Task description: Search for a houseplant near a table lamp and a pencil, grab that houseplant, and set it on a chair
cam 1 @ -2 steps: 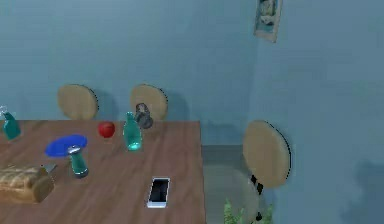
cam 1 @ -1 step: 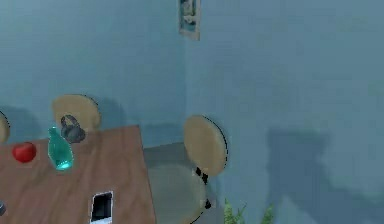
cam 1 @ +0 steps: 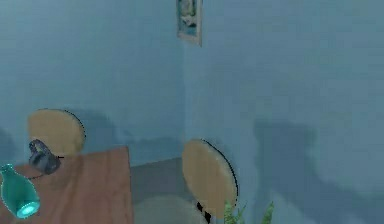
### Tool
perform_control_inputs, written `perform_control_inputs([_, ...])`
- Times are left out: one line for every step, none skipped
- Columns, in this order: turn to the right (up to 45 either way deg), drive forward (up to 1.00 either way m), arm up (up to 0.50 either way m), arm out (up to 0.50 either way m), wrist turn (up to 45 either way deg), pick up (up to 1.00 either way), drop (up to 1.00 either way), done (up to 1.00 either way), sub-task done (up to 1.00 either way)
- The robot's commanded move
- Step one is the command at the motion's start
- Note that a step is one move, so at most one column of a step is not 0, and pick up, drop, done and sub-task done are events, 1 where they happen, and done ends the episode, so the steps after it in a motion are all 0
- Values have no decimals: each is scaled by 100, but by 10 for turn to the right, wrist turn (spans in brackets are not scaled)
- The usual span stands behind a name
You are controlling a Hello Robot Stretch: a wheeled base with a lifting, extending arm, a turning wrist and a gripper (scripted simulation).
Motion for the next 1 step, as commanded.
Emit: perform_control_inputs([-450, 0, 0, 0, 0, 0, 0, 0, 0])
